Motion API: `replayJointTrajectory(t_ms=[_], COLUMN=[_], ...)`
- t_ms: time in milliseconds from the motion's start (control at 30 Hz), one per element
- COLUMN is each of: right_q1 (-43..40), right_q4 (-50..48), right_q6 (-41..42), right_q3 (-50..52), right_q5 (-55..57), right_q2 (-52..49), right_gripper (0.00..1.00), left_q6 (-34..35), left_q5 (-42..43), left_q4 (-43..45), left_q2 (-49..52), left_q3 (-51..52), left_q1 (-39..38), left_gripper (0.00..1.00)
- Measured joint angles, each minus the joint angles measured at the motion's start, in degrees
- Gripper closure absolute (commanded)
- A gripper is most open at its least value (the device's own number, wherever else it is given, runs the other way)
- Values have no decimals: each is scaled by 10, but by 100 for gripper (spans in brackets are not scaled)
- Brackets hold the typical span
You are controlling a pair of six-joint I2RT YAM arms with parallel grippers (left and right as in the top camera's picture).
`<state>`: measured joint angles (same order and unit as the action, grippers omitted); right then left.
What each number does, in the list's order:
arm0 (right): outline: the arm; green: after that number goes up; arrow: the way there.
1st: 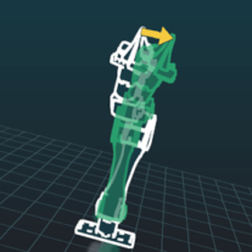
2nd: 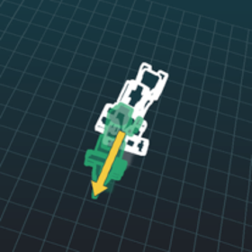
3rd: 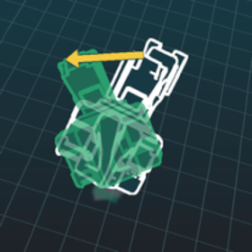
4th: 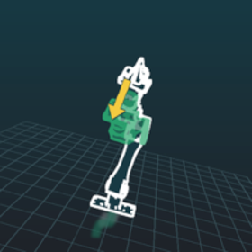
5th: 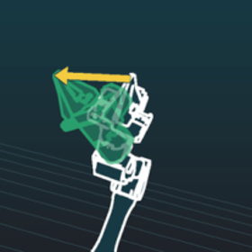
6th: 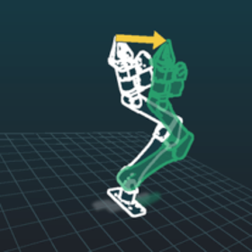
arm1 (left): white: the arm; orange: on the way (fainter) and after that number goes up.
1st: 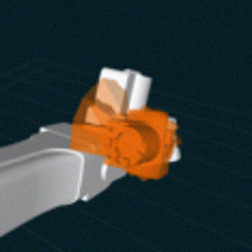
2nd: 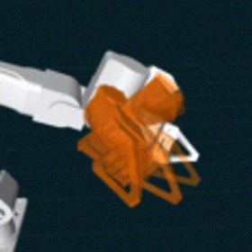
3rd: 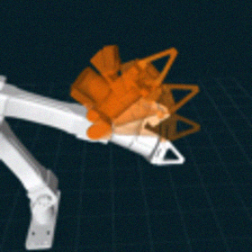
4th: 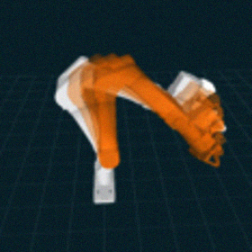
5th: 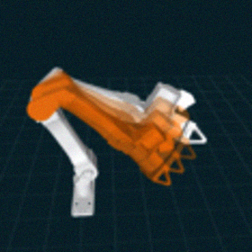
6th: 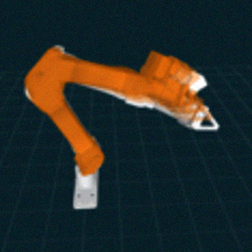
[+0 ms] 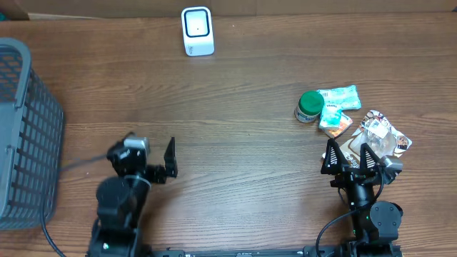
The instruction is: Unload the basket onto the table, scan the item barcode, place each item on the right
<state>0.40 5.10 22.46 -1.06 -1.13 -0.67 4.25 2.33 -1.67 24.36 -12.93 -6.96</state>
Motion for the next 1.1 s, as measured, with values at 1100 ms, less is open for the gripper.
replayJointTrajectory(t_ms=[1100], right_q1=[0], right_q4=[0], right_q6=[0], right_q3=[0], right_q5=[0], right_q2=[0], right_gripper=[0], left_q6=[-2], left_q5=[-30], left_q4=[-28], left_q2=[-235], left_q3=[124], left_q1=[3], left_gripper=[0])
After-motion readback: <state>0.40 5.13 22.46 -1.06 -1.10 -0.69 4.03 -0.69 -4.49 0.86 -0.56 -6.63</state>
